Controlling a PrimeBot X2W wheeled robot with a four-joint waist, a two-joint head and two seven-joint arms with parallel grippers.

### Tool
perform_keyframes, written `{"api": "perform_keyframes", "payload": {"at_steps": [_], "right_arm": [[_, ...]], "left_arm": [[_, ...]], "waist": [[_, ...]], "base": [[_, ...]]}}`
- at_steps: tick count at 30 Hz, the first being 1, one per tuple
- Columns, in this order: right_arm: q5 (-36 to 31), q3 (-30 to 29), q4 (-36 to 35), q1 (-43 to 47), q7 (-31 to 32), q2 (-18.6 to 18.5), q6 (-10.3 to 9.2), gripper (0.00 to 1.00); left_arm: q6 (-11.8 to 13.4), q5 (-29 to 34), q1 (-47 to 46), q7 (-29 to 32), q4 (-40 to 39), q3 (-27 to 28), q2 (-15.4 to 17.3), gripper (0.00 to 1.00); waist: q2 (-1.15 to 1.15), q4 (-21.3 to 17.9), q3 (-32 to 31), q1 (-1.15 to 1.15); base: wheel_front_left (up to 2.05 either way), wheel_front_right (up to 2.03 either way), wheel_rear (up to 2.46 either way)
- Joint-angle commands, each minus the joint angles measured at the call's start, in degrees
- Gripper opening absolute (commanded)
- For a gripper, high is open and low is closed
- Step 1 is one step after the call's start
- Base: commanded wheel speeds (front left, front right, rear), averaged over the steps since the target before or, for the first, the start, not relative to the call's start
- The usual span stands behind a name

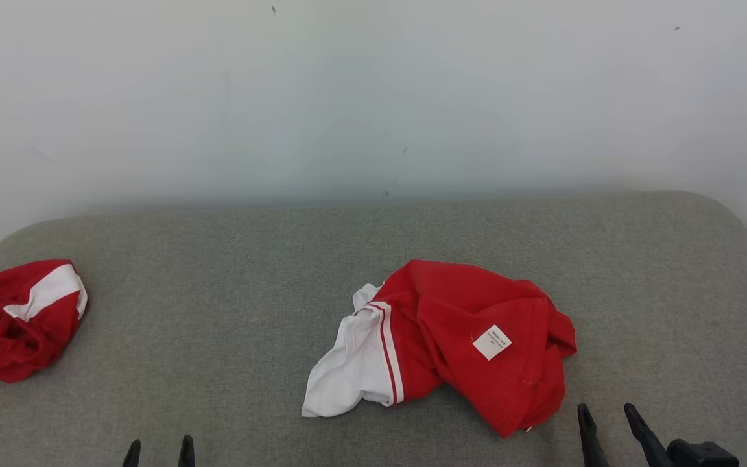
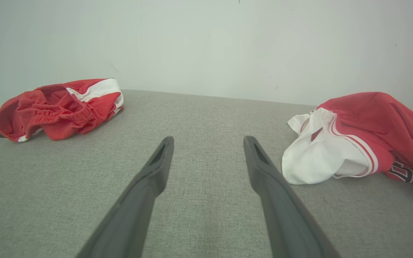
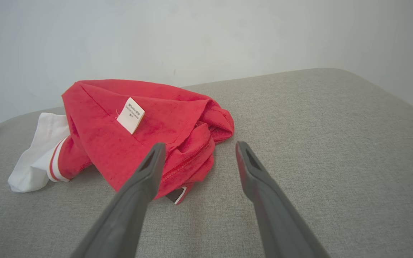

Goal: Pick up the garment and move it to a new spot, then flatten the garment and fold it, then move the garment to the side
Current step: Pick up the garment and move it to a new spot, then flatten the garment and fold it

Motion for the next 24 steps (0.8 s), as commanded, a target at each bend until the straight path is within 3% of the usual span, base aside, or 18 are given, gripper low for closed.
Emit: {"api": "perform_keyframes", "payload": {"at_steps": [1, 16, 24], "right_arm": [[-0.2, 0.1, -0.2, -0.3, 0.0, 0.3, -0.12, 1.00], [-0.1, 0.8, -0.8, -0.4, 0.8, 0.9, -0.12, 1.00], [0.6, 2.5, -0.9, -1.4, 1.4, 1.0, -0.12, 1.00]], "left_arm": [[-0.2, 0.3, -0.7, -0.3, 0.1, -0.1, -0.1, 1.00], [-0.3, 0.8, -1.8, -0.3, 1.4, -0.5, -0.2, 1.00], [-0.3, -1.4, -7.6, 0.8, 7.8, -7.2, 2.6, 1.00]], "waist": [[0.00, -0.2, 0.2, 0.00], [0.00, -1.5, 1.4, 0.00], [0.00, -6.6, 2.7, 0.00]], "base": [[0.00, 0.00, 0.00], [0.00, 0.00, 0.00], [0.00, 0.00, 0.00]]}}
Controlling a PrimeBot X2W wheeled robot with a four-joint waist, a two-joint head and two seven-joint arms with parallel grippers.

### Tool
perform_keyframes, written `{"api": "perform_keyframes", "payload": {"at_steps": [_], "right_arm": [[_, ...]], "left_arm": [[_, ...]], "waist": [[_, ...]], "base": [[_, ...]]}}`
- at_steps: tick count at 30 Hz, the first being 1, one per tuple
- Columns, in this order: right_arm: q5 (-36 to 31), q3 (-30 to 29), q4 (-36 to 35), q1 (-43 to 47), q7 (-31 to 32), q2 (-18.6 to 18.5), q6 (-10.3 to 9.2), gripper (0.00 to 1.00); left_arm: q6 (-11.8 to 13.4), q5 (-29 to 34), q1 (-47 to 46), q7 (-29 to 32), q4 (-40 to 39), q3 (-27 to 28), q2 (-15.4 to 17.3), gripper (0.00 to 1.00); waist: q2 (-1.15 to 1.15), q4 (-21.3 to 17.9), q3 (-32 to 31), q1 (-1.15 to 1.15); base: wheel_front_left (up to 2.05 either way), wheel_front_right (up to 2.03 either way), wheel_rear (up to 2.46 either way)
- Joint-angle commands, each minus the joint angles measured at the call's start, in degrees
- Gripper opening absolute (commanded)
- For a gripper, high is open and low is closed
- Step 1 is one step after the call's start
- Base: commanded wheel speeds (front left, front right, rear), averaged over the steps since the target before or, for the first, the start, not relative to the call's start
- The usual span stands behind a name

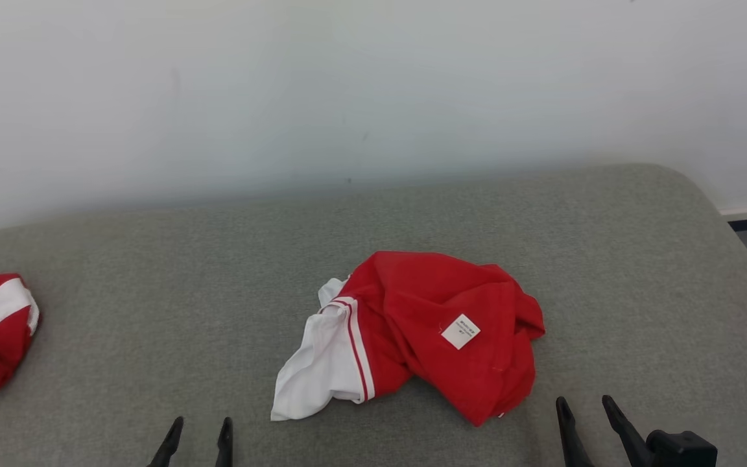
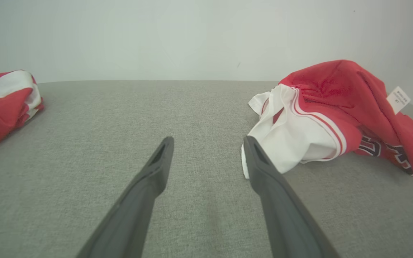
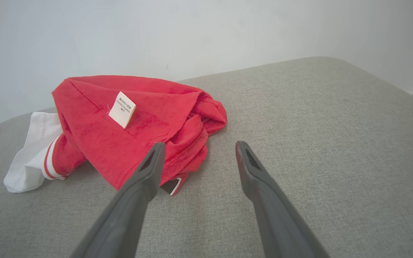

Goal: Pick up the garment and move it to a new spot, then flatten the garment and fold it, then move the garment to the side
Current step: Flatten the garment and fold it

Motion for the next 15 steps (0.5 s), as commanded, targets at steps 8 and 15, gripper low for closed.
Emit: {"api": "perform_keyframes", "payload": {"at_steps": [8, 15], "right_arm": [[0.4, 1.5, -0.3, -0.9, 0.8, 0.1, -0.12, 1.00], [0.8, 1.7, -0.3, -0.8, 0.8, 0.1, -0.12, 1.00]], "left_arm": [[0.0, -3.4, -9.9, 6.1, 7.9, -6.6, 2.8, 1.00], [1.6, -4.2, -15.0, 10.9, 13.9, -6.3, 3.0, 1.00]], "waist": [[0.00, -10.5, 2.0, 0.00], [0.00, -15.2, 3.2, 0.00]], "base": [[0.00, 0.00, 0.00], [0.00, 0.00, 0.00]]}}
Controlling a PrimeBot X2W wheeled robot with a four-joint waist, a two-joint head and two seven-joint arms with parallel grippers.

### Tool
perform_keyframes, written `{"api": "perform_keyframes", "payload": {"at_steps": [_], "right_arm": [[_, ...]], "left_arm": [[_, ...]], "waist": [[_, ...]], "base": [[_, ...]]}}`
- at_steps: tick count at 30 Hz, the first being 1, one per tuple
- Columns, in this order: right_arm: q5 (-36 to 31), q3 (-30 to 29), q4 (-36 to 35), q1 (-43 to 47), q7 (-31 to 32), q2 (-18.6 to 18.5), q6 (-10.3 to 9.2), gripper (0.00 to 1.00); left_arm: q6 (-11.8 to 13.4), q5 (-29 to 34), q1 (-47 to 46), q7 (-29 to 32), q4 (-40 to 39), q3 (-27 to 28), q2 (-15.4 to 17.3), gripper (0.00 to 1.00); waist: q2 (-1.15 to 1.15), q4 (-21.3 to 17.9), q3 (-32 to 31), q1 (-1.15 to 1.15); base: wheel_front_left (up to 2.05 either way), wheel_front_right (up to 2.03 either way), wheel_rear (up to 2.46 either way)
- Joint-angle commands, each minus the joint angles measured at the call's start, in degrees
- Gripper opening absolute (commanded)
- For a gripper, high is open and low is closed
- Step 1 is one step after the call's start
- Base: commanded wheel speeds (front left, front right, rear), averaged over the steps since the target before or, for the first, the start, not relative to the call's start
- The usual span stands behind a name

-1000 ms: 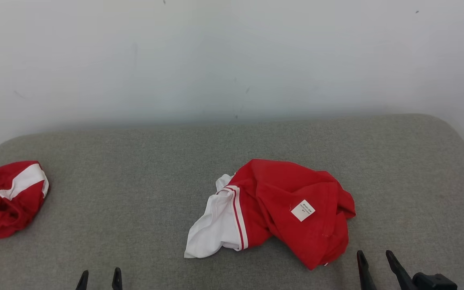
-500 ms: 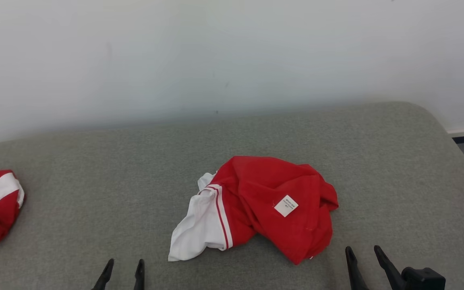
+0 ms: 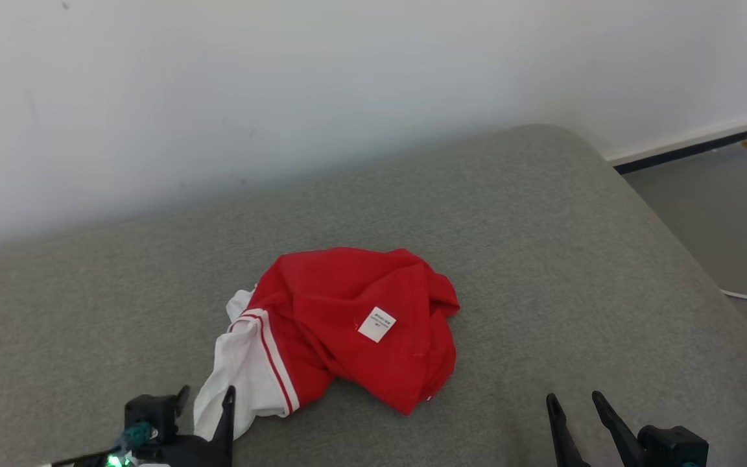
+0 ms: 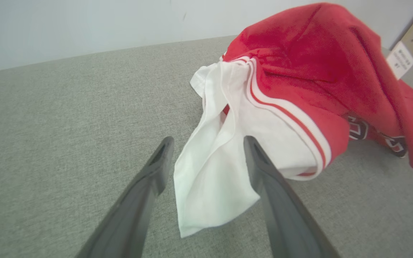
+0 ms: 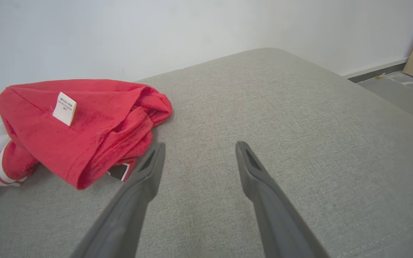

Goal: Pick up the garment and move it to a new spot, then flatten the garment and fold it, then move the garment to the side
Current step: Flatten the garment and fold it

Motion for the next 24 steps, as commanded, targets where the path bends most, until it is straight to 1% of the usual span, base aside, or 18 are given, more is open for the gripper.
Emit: {"api": "perform_keyframes", "payload": {"at_steps": [1, 4, 6, 7, 8, 10, 13, 17, 18, 19, 22, 24], "right_arm": [[0.5, 0.1, 0.1, -0.3, -0.1, 0.1, -0.12, 1.00], [0.8, 0.3, 0.4, -0.4, -0.5, 0.1, -0.12, 1.00], [0.9, 0.4, 0.7, -0.6, -0.6, 0.1, -0.12, 1.00], [0.9, 0.4, 0.8, -0.6, -0.6, 0.1, -0.12, 1.00], [1.0, 0.4, 0.9, -0.6, -0.7, 0.1, -0.12, 1.00], [1.2, 0.3, 1.1, -0.8, -1.0, 0.1, -0.12, 1.00], [1.1, 0.1, 1.4, -1.0, -1.1, 0.1, -0.12, 1.00], [1.0, 0.1, 1.7, -1.0, -1.1, 0.1, -0.12, 1.00], [1.1, 0.3, 1.7, -1.1, -1.2, 0.1, -0.12, 1.00], [1.3, 0.5, 1.8, -1.4, -1.4, 0.1, -0.12, 1.00], [1.6, 0.8, 2.0, -1.5, -1.6, 0.1, -0.12, 1.00], [1.7, 0.7, 2.2, -1.3, -1.6, 0.1, -0.12, 1.00]], "left_arm": [[1.1, -0.2, -1.2, 0.8, 1.2, 0.6, 0.1, 1.00], [2.7, -0.4, -3.1, 3.6, 4.0, 0.8, -0.1, 1.00], [1.9, -1.2, -3.9, 6.1, 5.6, 0.4, -0.4, 1.00], [2.3, -1.4, -4.5, 6.5, 6.0, 0.6, -0.4, 0.43], [2.7, -1.4, -5.3, 6.1, 5.8, 1.0, -0.1, 0.00], [3.8, -1.9, -6.1, 4.6, 5.6, 1.9, 0.0, 0.00], [5.7, -2.2, -7.7, 0.3, 3.4, 3.4, -0.6, 0.00], [5.5, -0.7, -11.7, -4.4, -1.2, 2.6, -0.6, 0.00], [5.7, -0.4, -12.9, -5.4, -2.5, 2.5, -0.7, 0.00], [6.4, 0.9, -15.9, -6.9, -5.6, 2.0, -0.6, 0.00], [7.4, 2.4, -20.5, -8.2, -10.6, 1.8, -0.4, 0.00], [7.2, 3.3, -23.5, -8.1, -13.8, 1.0, -0.3, 0.00]], "waist": [[0.00, -4.0, 1.5, 0.00], [0.00, -5.0, 1.8, 0.00], [0.00, -5.4, 1.9, 0.00], [0.00, -5.5, 1.9, 0.00], [0.00, -5.5, 2.0, 0.00], [0.00, -5.3, 1.9, 0.00], [0.00, -4.2, 1.6, 0.00], [0.00, -2.2, 1.1, 0.00], [0.00, -1.8, 0.9, 0.00], [0.00, -1.0, 0.6, 0.00], [0.00, -0.3, 0.3, 0.00], [0.00, 0.1, 0.0, 0.00]], "base": [[0.00, 0.00, 0.00], [0.00, 0.00, 0.00], [0.00, 0.00, 0.00], [0.00, 0.00, 0.00], [0.00, 0.00, 0.00], [0.00, 0.00, 0.00], [0.00, 0.00, 0.00], [0.00, 0.00, 0.00], [0.00, 0.00, 0.00], [0.00, 0.00, 0.00], [0.00, 0.00, 0.00], [0.00, 0.00, 0.00]]}}
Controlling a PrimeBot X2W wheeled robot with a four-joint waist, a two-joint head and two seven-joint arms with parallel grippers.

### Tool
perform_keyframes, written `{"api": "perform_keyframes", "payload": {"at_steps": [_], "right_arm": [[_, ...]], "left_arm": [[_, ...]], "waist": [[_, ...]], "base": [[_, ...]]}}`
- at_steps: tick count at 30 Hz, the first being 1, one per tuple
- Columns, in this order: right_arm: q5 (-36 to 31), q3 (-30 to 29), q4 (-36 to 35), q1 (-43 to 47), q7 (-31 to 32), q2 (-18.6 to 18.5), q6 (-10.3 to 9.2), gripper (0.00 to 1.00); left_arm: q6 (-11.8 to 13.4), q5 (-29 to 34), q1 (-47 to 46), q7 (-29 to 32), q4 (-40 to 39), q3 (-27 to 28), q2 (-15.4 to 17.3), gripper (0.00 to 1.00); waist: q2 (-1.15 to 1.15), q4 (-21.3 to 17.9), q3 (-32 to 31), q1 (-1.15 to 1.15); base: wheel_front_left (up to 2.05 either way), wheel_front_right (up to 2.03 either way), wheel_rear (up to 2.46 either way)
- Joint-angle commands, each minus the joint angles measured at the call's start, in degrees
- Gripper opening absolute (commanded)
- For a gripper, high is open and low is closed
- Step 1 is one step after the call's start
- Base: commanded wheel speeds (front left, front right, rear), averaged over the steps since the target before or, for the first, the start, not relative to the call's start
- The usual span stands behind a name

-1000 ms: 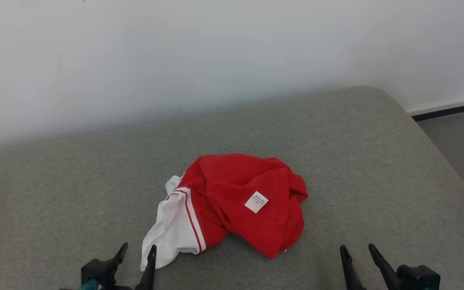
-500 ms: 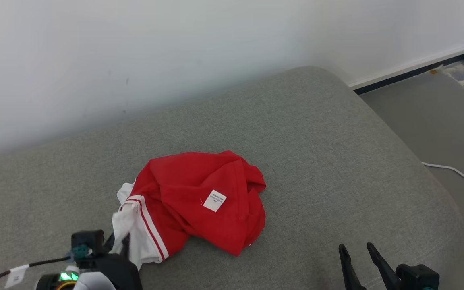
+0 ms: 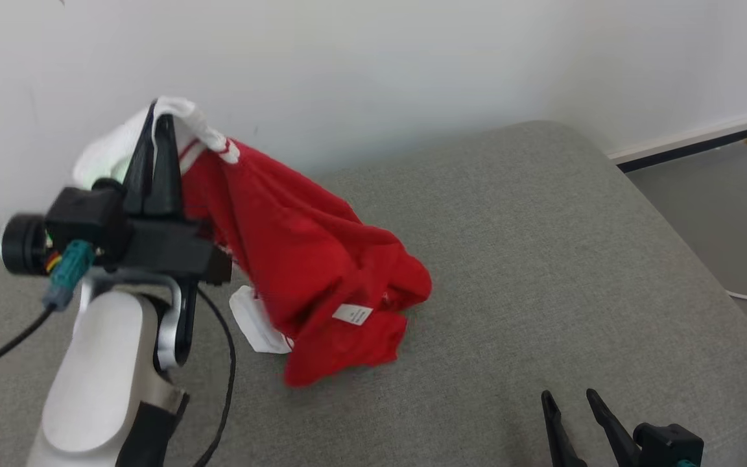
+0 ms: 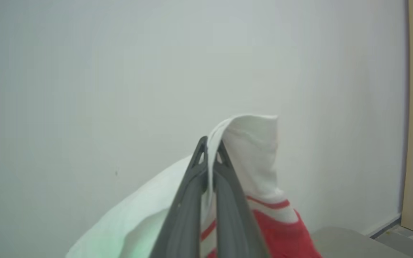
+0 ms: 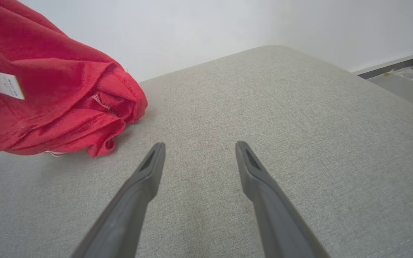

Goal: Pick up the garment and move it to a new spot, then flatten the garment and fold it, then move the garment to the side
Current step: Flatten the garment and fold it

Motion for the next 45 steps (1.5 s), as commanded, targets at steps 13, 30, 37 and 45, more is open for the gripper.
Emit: {"api": "perform_keyframes", "payload": {"at_steps": [13, 30, 37, 45], "right_arm": [[1.0, 0.8, 1.4, -0.4, -1.0, 0.1, -0.12, 1.00], [1.5, 0.7, 2.1, -0.2, -1.6, 0.0, -0.12, 1.00], [1.0, 0.7, 1.8, -0.4, -0.9, 0.0, -0.12, 1.00], [0.9, 0.8, 1.3, 0.1, -0.3, 0.0, -0.12, 1.00]], "left_arm": [[-3.6, 1.5, -15.7, 4.8, -5.8, -9.9, -4.3, 0.00], [3.8, -4.4, -2.0, -0.1, 3.7, -6.4, 0.0, 0.00], [6.7, -6.5, 12.7, 5.4, 11.0, -4.2, 4.3, 0.44], [13.0, -6.2, 19.7, 16.3, 10.7, -2.8, 8.1, 1.00]], "waist": [[-0.01, 0.8, -1.1, -0.01], [-0.01, 3.4, 0.1, -0.01], [-0.01, 6.3, 0.5, -0.01], [-0.01, 8.3, 0.2, -0.01]], "base": [[0.00, 0.00, 0.00], [0.00, 0.00, 0.00], [0.00, 0.00, 0.00], [0.00, 0.00, 0.00]]}}
